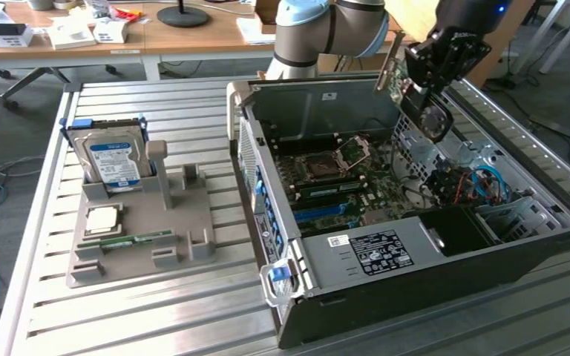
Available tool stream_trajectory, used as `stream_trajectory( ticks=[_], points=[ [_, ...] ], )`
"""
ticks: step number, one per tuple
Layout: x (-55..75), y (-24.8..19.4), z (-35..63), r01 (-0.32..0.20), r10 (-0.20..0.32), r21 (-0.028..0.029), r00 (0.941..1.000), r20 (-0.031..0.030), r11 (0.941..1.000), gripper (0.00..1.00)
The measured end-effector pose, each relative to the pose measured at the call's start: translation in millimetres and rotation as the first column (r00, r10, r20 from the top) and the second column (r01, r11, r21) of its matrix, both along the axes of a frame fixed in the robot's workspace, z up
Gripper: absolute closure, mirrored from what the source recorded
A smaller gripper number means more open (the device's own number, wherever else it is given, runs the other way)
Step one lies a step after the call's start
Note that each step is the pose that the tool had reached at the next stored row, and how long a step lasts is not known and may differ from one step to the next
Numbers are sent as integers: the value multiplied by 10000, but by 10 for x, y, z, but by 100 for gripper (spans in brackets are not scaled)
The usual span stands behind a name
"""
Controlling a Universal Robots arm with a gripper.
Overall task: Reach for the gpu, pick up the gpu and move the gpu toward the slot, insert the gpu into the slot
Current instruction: 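Insert the gpu into the slot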
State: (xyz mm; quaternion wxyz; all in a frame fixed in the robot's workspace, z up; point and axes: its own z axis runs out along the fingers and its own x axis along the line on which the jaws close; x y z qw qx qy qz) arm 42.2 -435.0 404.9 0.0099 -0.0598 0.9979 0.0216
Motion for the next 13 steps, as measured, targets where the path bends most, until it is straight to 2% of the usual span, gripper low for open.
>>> stream_trajectory(
  ticks=[3,6,9,13],
  points=[
    [0,0,-2,-550,550,-6,9985,-1,9985,74],
    [0,0,-4,-1087,1087,-14,9941,-1,9941,74],
    [0,0,-6,-1627,1627,-20,9867,-2,9867,74],
    [0,0,-10,-2343,2343,-27,9722,-3,9722,74]
  ],
)
